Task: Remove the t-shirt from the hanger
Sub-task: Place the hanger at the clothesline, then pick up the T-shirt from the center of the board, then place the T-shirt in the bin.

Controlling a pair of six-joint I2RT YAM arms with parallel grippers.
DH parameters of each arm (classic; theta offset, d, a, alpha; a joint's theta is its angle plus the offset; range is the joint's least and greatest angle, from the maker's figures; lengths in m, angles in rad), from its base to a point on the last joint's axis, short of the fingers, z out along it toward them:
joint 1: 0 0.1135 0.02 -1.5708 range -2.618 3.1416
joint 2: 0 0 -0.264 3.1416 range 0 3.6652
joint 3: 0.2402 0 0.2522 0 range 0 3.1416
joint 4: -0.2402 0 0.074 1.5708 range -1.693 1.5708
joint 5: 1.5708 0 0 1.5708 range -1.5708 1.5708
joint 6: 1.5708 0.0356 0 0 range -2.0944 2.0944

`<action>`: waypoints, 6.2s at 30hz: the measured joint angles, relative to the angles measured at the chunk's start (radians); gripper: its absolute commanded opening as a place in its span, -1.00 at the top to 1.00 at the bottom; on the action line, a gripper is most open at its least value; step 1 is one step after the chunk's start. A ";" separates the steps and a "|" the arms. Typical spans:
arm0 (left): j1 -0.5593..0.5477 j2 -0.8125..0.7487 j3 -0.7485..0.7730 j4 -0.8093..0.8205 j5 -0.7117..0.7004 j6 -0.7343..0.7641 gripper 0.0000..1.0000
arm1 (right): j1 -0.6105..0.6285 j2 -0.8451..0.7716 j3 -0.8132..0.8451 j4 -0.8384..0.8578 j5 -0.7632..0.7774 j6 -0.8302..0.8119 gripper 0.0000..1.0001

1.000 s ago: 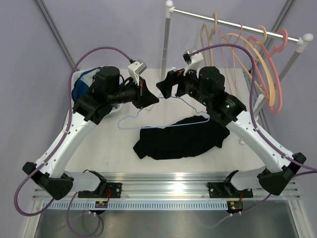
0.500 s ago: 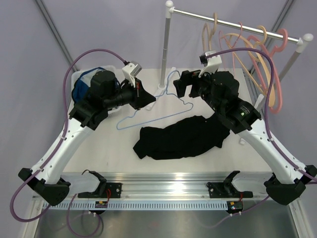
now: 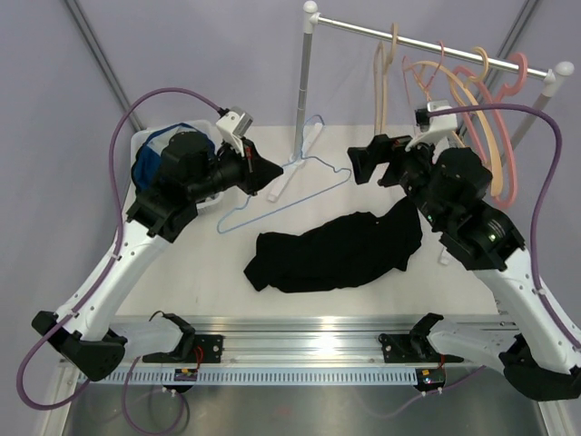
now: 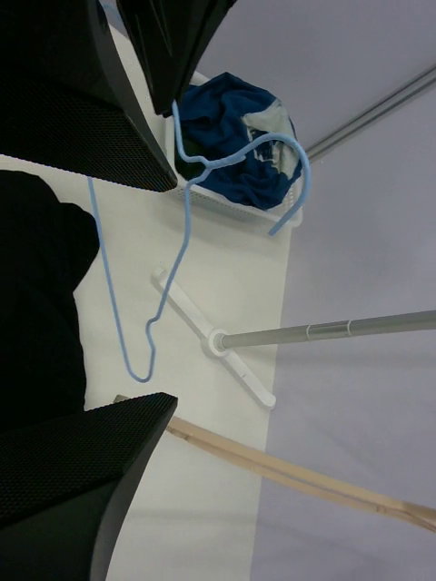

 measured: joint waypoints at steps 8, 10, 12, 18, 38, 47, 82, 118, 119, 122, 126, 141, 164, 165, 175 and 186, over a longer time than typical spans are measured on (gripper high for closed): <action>0.000 0.087 0.078 0.111 -0.068 -0.018 1.00 | 0.000 -0.273 -0.072 -0.105 0.003 0.033 -0.99; 0.000 0.140 0.131 0.141 -0.083 -0.016 1.00 | 0.000 -0.351 -0.083 -0.130 0.003 0.043 -0.99; 0.000 0.196 0.186 0.166 -0.101 -0.013 1.00 | 0.000 -0.410 -0.085 -0.141 0.003 0.051 -0.99; 0.000 0.385 0.402 0.190 -0.167 0.016 1.00 | 0.000 -0.508 -0.143 -0.152 -0.011 0.076 -0.99; 0.000 0.774 0.746 0.362 -0.257 0.098 1.00 | -0.003 -0.596 -0.281 -0.149 -0.075 0.113 -0.99; 0.000 0.831 0.779 0.407 -0.268 0.095 1.00 | -0.003 -0.604 -0.285 -0.144 -0.078 0.115 -0.99; -0.241 -0.122 -0.380 0.476 -0.222 0.229 -0.98 | -0.005 -0.608 -0.288 -0.145 -0.184 0.092 -0.99; -0.481 0.493 -0.468 0.440 -0.549 0.135 1.00 | -0.005 -0.672 -0.290 -0.137 -0.210 0.051 -0.99; -0.481 0.401 -0.505 0.392 -0.590 0.108 1.00 | -0.005 -0.672 -0.290 -0.137 -0.211 0.051 -0.99; -0.481 0.114 -0.543 0.257 -0.723 0.051 1.00 | -0.005 -0.672 -0.288 -0.137 -0.217 0.052 -0.99; -0.480 -0.202 -0.486 0.143 -0.981 0.034 1.00 | -0.005 -0.672 -0.288 -0.137 -0.232 0.055 -0.99; 0.001 -0.014 -0.001 0.205 -1.377 0.443 1.00 | -0.005 -0.684 -0.414 -0.084 -0.349 0.108 -0.99; 0.296 0.489 0.412 0.750 -1.196 0.763 1.00 | -0.005 -0.746 -0.499 -0.053 -0.417 0.123 -0.99; 0.307 0.483 0.356 0.779 -1.205 0.764 1.00 | -0.005 -0.740 -0.502 -0.051 -0.418 0.123 -0.99; 0.498 0.531 -0.034 0.668 -1.251 0.558 1.00 | -0.005 -0.727 -0.522 -0.029 -0.420 0.130 -0.99; 0.557 0.806 0.086 0.440 -1.037 0.461 1.00 | -0.005 -0.698 -0.528 -0.009 -0.452 0.143 -0.99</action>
